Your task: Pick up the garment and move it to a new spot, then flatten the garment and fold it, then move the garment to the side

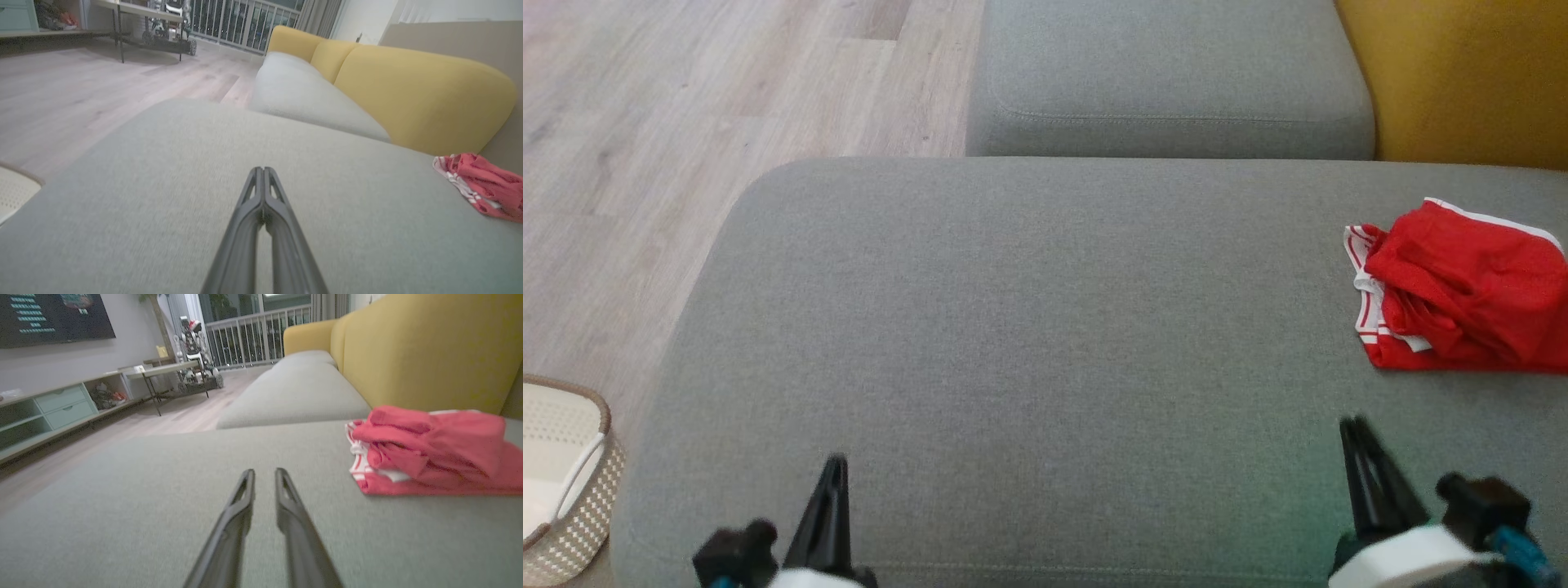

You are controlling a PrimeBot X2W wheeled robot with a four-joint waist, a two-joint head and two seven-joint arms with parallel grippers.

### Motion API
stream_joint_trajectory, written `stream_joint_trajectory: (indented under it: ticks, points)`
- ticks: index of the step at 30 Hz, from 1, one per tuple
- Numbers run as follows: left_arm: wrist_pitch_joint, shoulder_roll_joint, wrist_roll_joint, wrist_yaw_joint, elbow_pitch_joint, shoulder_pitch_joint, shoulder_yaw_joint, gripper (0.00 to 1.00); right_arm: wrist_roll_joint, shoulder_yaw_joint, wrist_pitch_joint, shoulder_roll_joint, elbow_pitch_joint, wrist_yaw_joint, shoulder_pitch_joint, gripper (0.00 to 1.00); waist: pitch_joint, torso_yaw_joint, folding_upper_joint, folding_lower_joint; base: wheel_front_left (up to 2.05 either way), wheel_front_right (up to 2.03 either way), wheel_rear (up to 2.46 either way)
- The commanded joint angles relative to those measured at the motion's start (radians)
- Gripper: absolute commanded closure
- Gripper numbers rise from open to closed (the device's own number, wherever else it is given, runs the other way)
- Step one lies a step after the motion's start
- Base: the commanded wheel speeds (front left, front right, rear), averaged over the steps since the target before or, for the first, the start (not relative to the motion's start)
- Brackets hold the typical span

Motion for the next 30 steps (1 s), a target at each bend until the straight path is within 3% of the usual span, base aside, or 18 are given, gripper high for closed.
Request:
stream_joint_trajectory:
  ticks: [1, 30]
  points:
    - [0.001, 0.0, -0.008, -0.001, 0.009, 0.004, -0.001, 1.0, 0.008, -0.001, 0.003, 0.001, 0.013, 0.0, 0.002, 1.0, 0.0, 0.0, 0.0, 0.0, 0.0, 0.0, 0.0]
    - [0.074, 0.011, -0.328, -0.031, 0.035, -0.063, 0.051, 1.0, 0.337, -0.012, 0.087, -0.002, 0.021, 0.0, -0.047, 1.0, 0.023, -0.038, 0.0, 0.0, 0.0, 0.0, 0.0]
